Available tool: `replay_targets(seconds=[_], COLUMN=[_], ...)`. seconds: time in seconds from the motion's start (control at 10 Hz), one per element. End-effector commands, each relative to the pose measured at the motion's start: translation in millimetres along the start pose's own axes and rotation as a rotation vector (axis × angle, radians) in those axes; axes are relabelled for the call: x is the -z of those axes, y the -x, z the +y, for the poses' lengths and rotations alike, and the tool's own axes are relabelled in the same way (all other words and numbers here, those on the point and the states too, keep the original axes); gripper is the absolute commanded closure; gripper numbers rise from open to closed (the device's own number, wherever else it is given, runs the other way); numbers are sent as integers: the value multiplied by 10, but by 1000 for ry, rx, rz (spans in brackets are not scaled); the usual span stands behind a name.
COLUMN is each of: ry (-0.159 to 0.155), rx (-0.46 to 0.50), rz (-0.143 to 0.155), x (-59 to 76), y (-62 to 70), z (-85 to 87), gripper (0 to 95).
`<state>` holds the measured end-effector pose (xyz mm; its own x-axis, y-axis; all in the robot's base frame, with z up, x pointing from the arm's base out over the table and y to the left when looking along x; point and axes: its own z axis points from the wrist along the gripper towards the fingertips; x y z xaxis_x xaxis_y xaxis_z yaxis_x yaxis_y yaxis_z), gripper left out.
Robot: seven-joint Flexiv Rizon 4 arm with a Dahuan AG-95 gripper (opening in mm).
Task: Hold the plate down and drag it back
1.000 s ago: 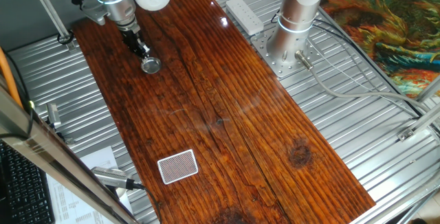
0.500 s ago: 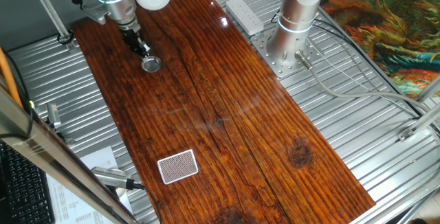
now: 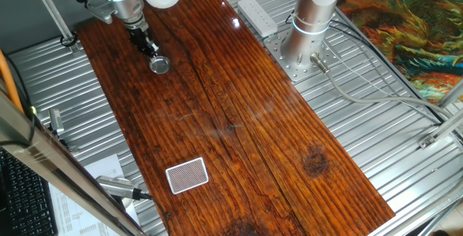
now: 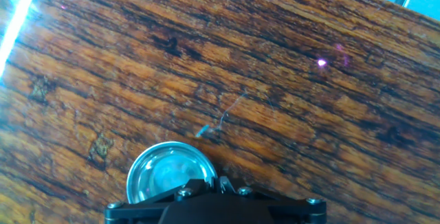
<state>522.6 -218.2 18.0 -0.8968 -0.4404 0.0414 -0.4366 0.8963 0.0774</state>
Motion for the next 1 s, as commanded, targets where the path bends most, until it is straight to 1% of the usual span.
replay_targets(seconds=[0.1, 0.4, 0.5, 1.0], ry=[5, 2, 10, 8], rx=[3, 4, -1, -11], rz=[-5, -14, -24, -25], x=[9, 6, -4, -18], y=[2, 1, 7, 14], z=[11, 13, 19, 29], gripper=[950, 950, 950, 950])
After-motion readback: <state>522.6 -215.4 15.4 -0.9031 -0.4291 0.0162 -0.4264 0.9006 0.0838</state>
